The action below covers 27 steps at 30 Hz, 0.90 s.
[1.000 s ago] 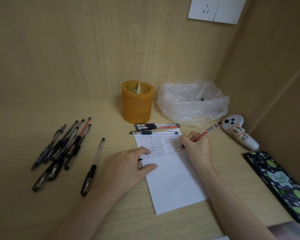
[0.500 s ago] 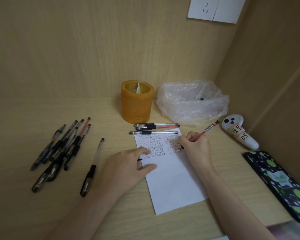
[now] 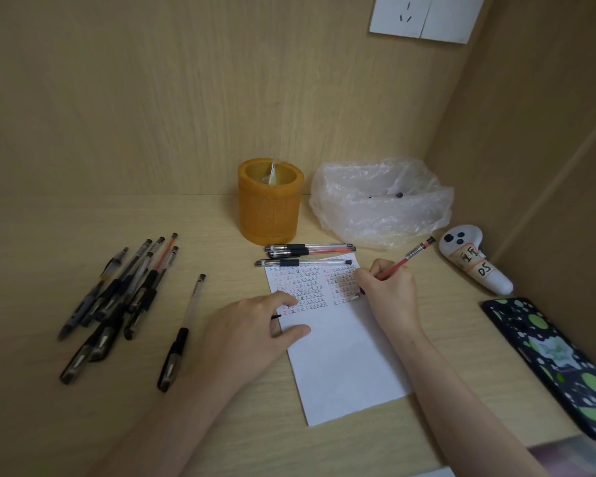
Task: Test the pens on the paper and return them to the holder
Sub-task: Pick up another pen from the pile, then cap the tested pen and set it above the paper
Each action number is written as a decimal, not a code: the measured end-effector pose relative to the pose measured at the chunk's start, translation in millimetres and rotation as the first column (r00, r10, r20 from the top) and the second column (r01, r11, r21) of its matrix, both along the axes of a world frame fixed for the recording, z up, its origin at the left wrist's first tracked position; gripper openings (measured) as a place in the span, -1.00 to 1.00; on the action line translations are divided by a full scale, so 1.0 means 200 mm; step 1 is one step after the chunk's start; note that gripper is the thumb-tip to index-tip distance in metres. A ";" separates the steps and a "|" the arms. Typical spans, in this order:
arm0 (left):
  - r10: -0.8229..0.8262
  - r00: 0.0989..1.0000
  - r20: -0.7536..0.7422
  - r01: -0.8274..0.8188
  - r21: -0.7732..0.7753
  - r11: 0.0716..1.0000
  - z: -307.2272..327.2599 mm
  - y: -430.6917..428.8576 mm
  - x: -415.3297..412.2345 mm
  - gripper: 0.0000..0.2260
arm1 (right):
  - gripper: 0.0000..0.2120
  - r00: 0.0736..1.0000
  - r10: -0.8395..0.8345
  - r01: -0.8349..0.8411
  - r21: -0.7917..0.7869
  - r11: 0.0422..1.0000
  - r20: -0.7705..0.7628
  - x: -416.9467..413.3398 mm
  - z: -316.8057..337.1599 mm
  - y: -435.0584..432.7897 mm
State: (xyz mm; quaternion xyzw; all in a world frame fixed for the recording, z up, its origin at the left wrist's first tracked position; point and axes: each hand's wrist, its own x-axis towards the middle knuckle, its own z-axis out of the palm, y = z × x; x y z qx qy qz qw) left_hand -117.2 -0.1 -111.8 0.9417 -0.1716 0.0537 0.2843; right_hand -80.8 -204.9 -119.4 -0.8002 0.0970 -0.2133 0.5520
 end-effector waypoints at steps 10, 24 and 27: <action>0.011 1.000 0.000 -0.011 0.013 1.000 0.00 0.00 0.00 -0.65 | -0.68 1.000 0.006 -0.006 -0.003 1.000 0.013 0.00 0.00 0.00; -0.090 0.996 -0.013 0.080 -0.352 0.933 0.02 -0.03 -0.01 -0.60 | -0.71 0.949 0.275 -0.315 0.498 0.808 0.153 -0.01 0.08 -0.02; -0.125 0.991 -0.046 0.096 -0.402 0.911 0.02 -0.04 0.00 -0.53 | -0.66 0.885 0.441 -0.439 0.584 0.683 0.150 -0.02 0.10 0.01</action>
